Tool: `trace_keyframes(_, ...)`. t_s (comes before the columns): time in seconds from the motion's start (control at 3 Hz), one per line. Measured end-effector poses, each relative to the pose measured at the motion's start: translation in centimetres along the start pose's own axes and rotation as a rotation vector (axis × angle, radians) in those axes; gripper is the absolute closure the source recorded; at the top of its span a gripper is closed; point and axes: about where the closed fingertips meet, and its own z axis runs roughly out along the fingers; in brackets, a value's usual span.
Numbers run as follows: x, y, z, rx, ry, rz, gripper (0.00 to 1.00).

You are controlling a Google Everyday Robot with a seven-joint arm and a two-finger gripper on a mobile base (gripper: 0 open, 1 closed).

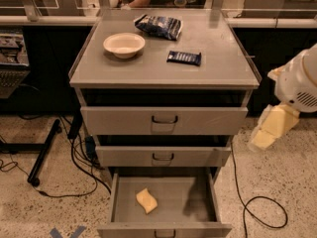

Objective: Pick sponge from bottom drawer and place on counter

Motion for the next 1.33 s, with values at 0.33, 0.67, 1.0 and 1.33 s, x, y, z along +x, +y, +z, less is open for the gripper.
trace_keyframes(0.33,0.4,2.2,7.6,-0.028,-0.046,0.049,0.00)
trace_keyframes(0.67,0.4,2.2,7.7,-0.026,-0.047,0.050,0.00)
trace_keyframes(1.0,0.1,2.0,6.1,-0.004,-0.063,0.024,0.00)
trace_keyframes(1.33,0.8,3.8,9.1,-0.067,-0.099,0.070,0.00)
